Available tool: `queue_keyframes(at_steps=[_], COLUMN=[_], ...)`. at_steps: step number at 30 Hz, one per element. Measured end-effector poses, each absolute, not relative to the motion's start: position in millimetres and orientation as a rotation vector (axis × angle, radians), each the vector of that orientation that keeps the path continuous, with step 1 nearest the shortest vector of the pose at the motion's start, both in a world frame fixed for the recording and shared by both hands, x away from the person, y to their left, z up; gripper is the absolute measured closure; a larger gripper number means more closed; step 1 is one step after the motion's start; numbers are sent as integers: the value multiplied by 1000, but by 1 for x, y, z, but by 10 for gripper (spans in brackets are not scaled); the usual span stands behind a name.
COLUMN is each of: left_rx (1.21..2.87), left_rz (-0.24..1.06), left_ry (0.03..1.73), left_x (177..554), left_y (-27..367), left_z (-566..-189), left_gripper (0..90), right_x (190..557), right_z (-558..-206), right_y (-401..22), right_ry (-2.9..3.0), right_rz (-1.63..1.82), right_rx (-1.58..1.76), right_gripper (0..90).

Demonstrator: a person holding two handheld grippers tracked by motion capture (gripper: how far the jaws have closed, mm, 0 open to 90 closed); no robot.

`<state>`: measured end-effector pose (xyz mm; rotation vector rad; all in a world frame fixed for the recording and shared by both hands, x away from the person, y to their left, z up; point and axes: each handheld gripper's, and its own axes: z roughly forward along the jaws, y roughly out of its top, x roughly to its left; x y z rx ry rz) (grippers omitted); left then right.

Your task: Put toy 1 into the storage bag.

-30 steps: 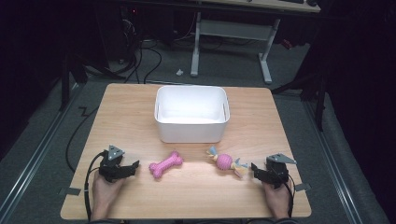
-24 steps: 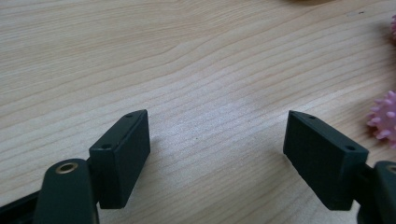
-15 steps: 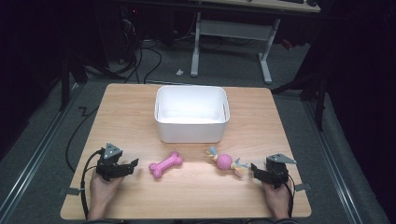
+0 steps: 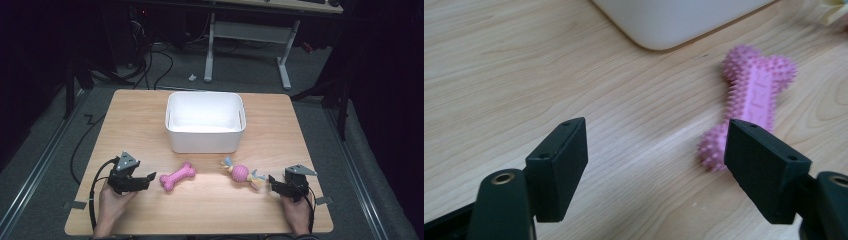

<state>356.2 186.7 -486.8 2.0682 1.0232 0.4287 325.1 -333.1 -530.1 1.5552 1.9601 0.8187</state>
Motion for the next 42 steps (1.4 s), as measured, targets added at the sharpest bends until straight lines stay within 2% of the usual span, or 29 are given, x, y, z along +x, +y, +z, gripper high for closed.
queue_keyframes(at_steps=[10, 23, 42], left_rx=[2144, 2302, 2398], left_rz=[405, 329, 283], left_ry=[930, 817, 805], left_x=[361, 376, 388], left_y=[156, 109, 90], left_z=[-477, -484, -499], left_gripper=[276, 357, 417], right_x=[325, 325, 325], right_z=[-530, -530, -530], right_y=[-333, -333, -333], right_ry=[1963, 1966, 1969], right_rz=[822, 824, 824], right_rx=[1550, 1548, 1545], right_gripper=[292, 291, 289])
